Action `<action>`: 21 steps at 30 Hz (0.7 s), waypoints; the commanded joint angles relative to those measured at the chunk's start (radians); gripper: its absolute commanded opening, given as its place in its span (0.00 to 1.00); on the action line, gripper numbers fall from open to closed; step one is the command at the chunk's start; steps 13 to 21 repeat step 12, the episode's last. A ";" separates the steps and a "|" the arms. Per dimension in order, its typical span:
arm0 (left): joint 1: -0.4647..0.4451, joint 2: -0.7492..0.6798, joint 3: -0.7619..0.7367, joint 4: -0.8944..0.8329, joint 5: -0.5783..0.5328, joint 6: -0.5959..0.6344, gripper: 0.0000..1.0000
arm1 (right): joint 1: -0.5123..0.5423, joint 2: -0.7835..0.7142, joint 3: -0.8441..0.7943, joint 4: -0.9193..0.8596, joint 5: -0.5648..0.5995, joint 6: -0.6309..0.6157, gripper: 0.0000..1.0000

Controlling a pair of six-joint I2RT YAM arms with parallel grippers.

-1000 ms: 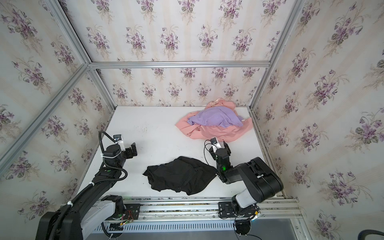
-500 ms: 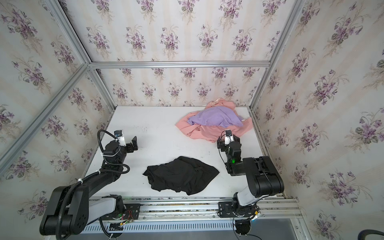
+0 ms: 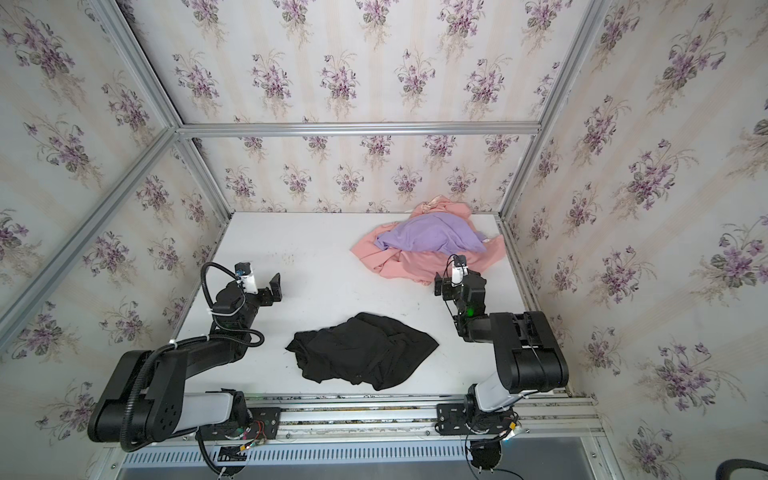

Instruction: Pick out a specific cloth from the pile

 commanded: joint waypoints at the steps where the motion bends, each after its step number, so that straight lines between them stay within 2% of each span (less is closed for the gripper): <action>1: 0.000 -0.002 0.006 0.028 -0.005 0.012 1.00 | 0.000 0.003 0.011 -0.026 -0.050 0.016 1.00; 21: 0.000 -0.001 0.006 0.028 -0.006 0.011 1.00 | 0.000 -0.001 0.002 -0.012 -0.052 0.015 1.00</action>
